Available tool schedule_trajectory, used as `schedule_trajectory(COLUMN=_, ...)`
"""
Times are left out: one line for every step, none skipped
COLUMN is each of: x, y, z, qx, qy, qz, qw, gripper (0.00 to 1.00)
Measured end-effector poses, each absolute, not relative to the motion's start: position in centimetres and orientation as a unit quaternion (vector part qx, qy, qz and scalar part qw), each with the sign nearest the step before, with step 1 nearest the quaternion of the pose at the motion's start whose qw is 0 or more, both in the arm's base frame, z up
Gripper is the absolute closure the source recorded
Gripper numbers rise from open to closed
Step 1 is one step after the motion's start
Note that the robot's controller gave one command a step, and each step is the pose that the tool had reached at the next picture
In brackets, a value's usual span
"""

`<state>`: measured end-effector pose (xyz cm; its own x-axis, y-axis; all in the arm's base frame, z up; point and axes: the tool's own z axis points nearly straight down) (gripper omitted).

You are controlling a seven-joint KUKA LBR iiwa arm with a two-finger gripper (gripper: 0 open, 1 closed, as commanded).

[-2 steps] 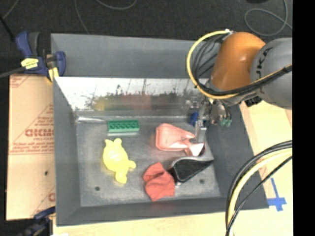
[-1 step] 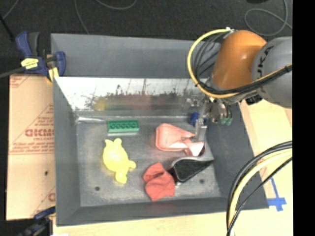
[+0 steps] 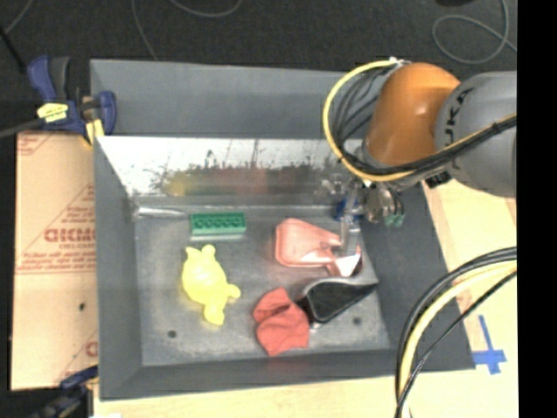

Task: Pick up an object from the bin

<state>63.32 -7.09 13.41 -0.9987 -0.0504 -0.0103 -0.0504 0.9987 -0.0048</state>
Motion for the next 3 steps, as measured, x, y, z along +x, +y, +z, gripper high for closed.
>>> schedule_trajectory(x=62.7, y=-6.8, z=10.0, qx=-0.048, qy=0.999, qz=-0.002, qw=-0.002, gripper=0.0)
schedule_trajectory(x=62.5, y=-5.8, z=7.7, qx=0.024, qy=1.0, qz=-0.002, qw=0.007, gripper=0.0)
schedule_trajectory(x=62.7, y=-6.6, z=7.1, qx=-0.121, qy=0.993, qz=-0.002, qw=0.002, gripper=1.0)
